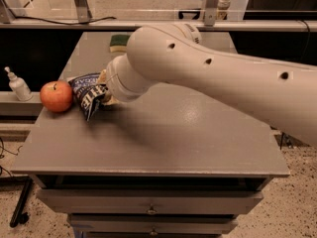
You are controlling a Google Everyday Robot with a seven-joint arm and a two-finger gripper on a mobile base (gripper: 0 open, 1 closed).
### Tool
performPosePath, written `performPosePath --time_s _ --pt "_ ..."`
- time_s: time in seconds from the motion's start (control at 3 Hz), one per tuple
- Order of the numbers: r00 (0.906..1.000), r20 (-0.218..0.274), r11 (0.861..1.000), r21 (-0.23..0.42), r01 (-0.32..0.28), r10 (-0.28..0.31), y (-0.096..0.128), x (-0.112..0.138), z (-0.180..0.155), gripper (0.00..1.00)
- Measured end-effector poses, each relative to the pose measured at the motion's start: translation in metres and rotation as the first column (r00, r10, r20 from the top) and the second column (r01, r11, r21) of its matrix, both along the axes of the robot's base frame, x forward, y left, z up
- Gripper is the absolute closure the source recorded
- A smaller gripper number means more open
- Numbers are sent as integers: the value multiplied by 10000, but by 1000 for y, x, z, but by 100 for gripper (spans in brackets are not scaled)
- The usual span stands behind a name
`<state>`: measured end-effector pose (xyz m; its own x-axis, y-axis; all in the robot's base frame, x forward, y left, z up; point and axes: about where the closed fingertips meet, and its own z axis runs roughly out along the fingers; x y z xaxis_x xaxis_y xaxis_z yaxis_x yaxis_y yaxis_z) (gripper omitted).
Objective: Move blue chip bag near apple
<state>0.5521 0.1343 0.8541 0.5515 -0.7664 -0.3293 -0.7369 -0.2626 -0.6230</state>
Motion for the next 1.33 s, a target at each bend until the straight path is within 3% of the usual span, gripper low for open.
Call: performPosePath --time_s 0.67,1.0,1.33 --pt "9999 -143 10000 -89 35 -36 1 1 -5 11" --pt "9999 -159 9999 -126 36 -38 1 1 -5 0" --pt "9999 -158 9999 -129 38 -40 1 1 3 0"
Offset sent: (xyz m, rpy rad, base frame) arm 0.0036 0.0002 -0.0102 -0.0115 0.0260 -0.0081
